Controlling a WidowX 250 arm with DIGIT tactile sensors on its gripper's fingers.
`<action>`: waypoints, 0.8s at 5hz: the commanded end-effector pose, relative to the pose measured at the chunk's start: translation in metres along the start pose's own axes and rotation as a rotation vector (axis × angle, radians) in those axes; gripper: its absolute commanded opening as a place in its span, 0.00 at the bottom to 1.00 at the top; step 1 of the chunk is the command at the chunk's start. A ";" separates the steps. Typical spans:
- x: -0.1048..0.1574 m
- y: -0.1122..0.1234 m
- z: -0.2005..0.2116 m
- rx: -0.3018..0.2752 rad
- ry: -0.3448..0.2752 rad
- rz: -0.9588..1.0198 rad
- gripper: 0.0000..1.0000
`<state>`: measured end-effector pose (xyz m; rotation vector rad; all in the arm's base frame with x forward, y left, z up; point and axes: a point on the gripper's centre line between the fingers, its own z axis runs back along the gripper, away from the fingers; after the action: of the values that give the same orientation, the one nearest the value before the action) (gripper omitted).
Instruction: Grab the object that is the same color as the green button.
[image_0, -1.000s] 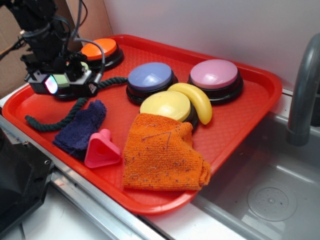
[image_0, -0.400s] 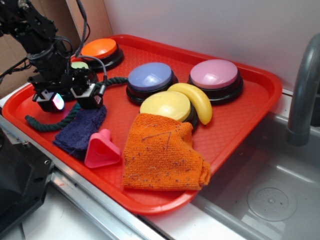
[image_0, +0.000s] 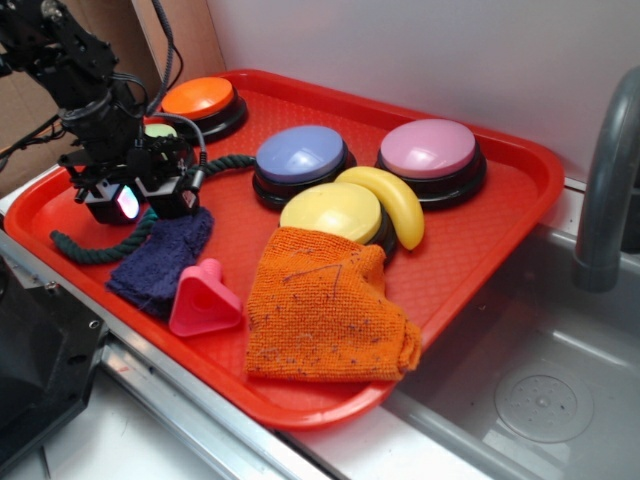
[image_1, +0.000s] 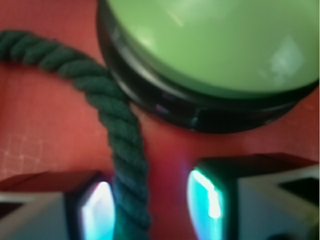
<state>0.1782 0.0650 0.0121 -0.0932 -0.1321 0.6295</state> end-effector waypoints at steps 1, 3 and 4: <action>-0.007 -0.002 0.001 0.042 0.025 0.079 0.00; 0.005 -0.023 0.054 0.203 -0.016 0.008 0.00; 0.017 -0.052 0.100 0.173 -0.048 -0.126 0.00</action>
<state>0.2028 0.0365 0.1085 0.0999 -0.0777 0.5173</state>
